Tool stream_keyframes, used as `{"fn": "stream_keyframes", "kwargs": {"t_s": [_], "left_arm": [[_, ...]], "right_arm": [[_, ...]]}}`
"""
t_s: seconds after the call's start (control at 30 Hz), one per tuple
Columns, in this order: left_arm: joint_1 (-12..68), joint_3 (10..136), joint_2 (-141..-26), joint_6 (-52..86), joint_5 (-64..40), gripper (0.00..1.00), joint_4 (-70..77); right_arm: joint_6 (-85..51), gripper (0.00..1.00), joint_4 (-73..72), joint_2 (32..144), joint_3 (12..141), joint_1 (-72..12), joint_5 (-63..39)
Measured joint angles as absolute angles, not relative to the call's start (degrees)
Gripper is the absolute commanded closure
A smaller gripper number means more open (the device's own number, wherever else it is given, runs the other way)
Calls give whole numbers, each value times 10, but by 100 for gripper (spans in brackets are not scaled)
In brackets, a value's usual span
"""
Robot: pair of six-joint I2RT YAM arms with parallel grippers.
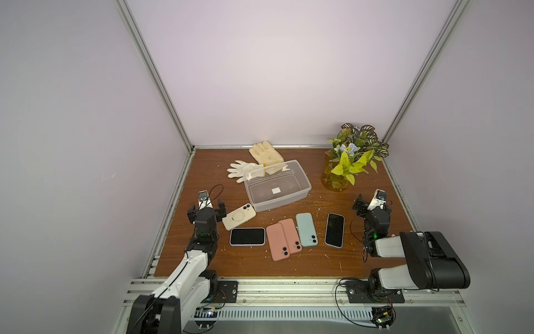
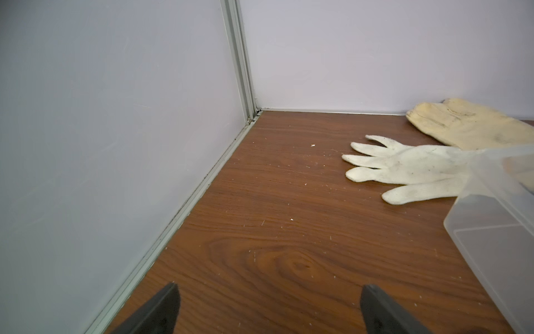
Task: Take the phone out of the storage box
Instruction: Reset both arms
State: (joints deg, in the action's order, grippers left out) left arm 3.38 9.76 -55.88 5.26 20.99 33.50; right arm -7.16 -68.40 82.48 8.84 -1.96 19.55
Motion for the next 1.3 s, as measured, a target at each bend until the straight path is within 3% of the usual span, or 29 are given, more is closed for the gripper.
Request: {"fn": "stream_keyframes", "kwargs": {"t_s": [0.3, 0.5, 1.3], "left_arm": [[32, 105, -791, 41, 146, 0, 583], [31, 117, -877, 21, 105, 0, 701], [27, 115, -888, 18, 90, 0, 744]], "right_arm": [[-43, 1, -740, 875, 94, -18, 126], [-34, 1, -751, 885, 94, -18, 110], [-27, 1, -757, 885, 94, -18, 101]]}}
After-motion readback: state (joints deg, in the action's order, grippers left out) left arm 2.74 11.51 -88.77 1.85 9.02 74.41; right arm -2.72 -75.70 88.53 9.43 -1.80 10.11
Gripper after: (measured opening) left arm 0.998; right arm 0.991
